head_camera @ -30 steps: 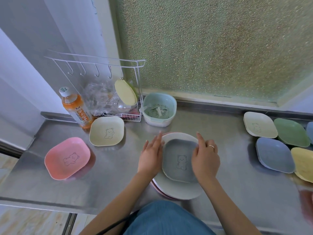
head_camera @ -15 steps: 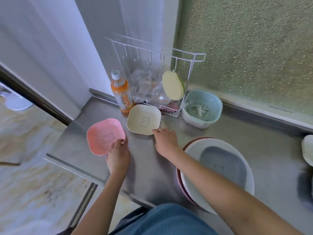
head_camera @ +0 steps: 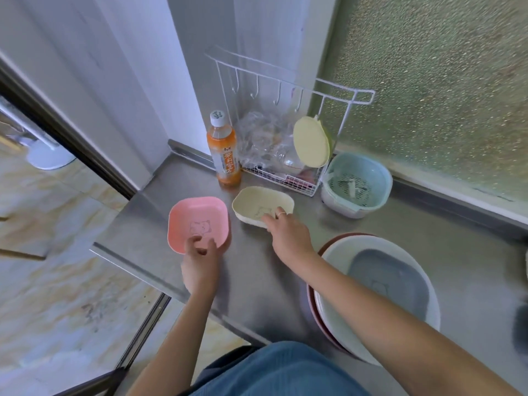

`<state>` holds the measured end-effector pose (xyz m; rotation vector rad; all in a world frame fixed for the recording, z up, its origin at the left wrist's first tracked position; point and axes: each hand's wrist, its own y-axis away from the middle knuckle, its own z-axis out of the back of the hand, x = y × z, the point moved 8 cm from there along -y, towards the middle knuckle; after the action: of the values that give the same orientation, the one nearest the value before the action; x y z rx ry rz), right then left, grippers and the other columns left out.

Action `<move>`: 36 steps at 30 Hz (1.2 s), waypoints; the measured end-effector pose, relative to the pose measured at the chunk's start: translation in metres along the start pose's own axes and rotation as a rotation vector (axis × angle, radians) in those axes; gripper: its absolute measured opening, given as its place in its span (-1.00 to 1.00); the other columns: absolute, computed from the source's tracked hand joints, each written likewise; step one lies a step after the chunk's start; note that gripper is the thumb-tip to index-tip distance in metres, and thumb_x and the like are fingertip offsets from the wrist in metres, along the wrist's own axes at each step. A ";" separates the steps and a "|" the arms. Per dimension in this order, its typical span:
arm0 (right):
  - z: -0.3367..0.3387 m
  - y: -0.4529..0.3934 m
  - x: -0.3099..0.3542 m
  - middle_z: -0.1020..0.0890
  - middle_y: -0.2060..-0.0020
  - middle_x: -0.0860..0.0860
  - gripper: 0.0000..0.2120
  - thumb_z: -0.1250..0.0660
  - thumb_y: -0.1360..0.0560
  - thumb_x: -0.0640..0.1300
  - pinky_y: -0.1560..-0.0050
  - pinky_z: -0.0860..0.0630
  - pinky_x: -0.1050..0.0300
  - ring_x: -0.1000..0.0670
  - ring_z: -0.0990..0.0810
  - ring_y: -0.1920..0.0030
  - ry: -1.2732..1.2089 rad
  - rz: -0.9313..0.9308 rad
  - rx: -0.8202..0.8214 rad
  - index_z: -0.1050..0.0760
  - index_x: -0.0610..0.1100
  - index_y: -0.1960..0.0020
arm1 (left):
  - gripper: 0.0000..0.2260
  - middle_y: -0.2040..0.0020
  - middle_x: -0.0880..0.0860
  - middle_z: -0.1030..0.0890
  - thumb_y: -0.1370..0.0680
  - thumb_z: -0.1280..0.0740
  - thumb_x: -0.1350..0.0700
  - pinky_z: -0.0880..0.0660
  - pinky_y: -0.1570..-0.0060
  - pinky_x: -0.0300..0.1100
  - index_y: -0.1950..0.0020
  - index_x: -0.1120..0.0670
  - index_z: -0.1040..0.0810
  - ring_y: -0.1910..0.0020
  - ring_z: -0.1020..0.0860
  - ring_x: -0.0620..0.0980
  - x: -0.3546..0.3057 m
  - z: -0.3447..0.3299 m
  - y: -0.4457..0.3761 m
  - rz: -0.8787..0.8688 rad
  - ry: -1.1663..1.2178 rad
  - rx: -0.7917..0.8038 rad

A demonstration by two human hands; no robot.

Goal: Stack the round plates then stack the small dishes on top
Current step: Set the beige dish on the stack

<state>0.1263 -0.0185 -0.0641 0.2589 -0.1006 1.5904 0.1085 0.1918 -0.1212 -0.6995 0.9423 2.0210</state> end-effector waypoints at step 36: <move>0.038 0.257 -0.130 -0.53 0.26 0.10 -0.74 -0.09 -0.39 0.11 0.16 -0.35 0.14 0.00 -0.44 0.16 -0.085 -0.373 -0.215 -0.42 -0.03 0.25 | -0.66 0.08 0.19 -0.50 -0.43 -0.10 0.34 -0.48 0.59 -0.27 -0.19 0.16 -0.34 0.64 -0.48 -0.07 -0.069 -0.077 0.097 -0.040 0.448 0.341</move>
<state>-0.1230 -0.1639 -0.0324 0.1656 -0.2721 1.1869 0.0770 0.0601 -0.0792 -0.9861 1.4759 1.6355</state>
